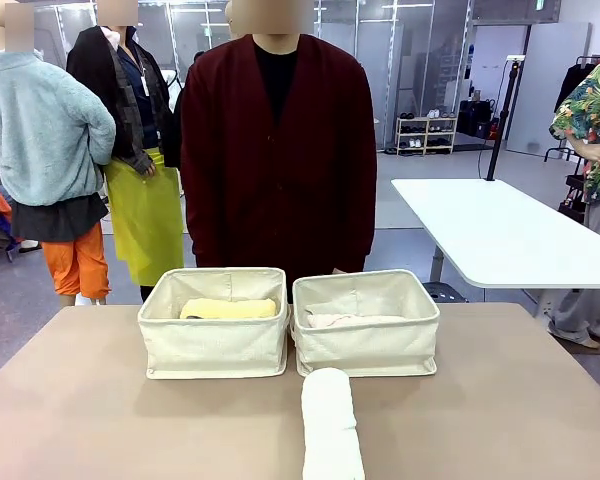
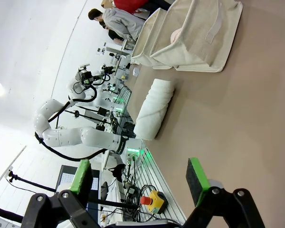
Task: Divide the towels into two baskets.
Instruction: Pick up one hotel-folded towel from the bottom of the table and place it in the Fabric basket indicated by the person.
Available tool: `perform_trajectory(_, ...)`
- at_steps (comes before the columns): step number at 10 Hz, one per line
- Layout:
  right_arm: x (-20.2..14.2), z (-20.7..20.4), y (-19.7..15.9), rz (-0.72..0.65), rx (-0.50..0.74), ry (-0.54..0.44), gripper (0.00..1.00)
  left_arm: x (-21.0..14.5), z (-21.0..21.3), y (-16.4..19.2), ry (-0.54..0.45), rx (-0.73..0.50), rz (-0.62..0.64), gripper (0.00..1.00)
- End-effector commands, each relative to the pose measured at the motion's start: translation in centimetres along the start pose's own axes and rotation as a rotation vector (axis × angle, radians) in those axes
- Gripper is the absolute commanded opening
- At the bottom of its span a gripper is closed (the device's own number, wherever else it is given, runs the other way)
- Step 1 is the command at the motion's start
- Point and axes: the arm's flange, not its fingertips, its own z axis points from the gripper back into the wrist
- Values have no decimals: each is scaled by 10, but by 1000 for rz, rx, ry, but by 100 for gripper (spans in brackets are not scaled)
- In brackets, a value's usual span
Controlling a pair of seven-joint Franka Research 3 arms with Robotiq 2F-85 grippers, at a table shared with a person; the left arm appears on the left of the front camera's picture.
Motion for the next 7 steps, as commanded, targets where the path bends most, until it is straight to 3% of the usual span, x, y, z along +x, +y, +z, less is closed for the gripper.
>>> perform_trajectory(1, -1, -2, 3, 14, 2, 1, 100, -4, 4, 13, -126, -16, 60, 100)
perform_trajectory(3, -1, -2, 3, 14, 2, 1, 100, -3, 9, 34, -161, -29, 58, 100)
perform_trajectory(4, -1, -2, 3, 14, 2, 1, 100, -16, 16, 25, -112, 1, 81, 100)
perform_trajectory(7, -1, -2, 3, 14, 2, 1, 100, -16, 16, 25, -112, 1, 81, 100)
